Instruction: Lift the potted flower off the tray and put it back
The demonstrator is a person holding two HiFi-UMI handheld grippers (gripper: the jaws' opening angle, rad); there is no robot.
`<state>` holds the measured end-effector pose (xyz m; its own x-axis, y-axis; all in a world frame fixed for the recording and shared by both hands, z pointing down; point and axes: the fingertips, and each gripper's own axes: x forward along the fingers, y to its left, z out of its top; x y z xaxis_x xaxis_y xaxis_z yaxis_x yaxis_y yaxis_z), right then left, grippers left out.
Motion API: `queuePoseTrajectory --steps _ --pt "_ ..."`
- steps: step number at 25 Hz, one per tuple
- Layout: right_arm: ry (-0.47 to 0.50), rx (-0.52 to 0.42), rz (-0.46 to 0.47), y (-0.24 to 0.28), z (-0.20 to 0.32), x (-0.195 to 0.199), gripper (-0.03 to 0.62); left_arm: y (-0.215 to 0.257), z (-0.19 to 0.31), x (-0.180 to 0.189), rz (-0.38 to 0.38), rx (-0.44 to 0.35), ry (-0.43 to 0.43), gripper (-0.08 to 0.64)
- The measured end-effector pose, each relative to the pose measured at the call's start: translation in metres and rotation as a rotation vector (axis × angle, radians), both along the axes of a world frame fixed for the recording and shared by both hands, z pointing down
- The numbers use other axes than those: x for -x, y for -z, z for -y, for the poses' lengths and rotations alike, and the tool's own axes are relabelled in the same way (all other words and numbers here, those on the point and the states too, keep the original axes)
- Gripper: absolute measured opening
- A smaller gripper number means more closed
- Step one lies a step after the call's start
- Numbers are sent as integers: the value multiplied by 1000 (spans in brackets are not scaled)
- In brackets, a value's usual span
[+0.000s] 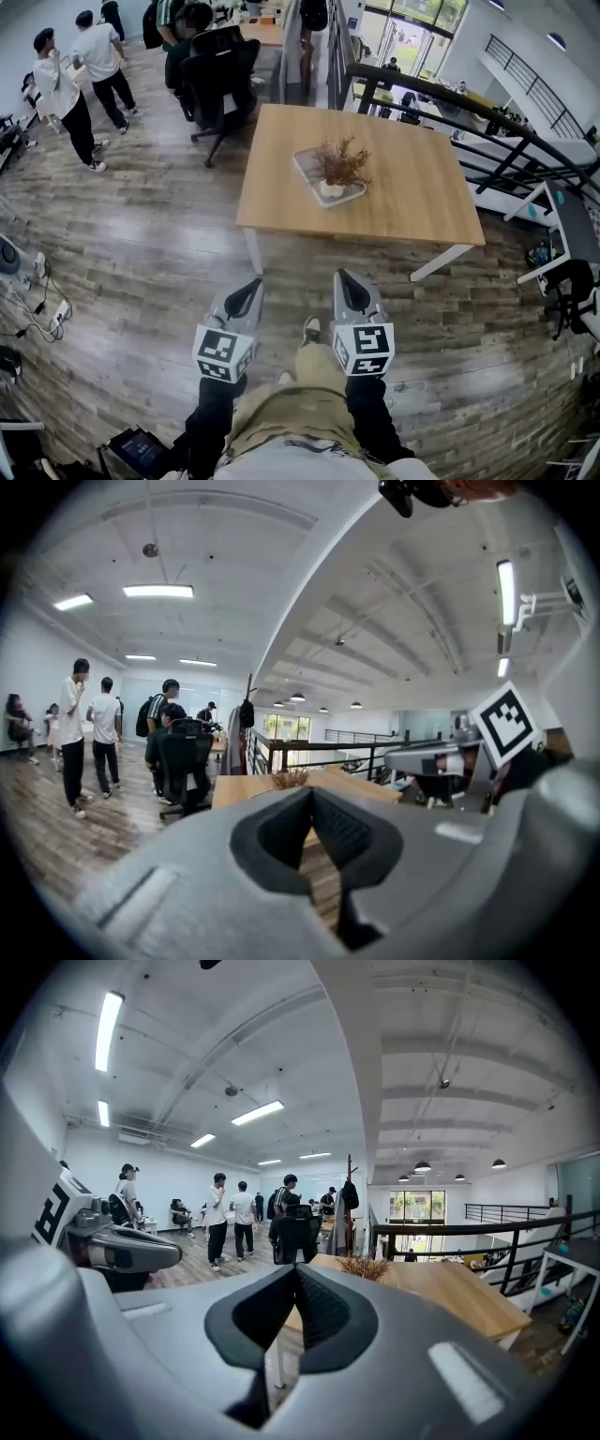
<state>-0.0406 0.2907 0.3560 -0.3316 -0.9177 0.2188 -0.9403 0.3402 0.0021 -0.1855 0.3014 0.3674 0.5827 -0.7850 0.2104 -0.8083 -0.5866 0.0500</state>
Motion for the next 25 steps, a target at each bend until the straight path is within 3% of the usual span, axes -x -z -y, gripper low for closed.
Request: queuePoseTrajectory --steps 7,12,20,25 --pt "18 -4 45 -6 83 -19 5 -3 65 -8 16 2 56 2" --pt "48 -26 56 5 165 -32 5 9 143 -22 18 -13 89 2" --pt "42 -50 81 18 289 -96 5 26 275 -87 16 -35 75 2" --pt "37 -30 101 8 341 -126 5 21 333 -116 38 -16 81 2"
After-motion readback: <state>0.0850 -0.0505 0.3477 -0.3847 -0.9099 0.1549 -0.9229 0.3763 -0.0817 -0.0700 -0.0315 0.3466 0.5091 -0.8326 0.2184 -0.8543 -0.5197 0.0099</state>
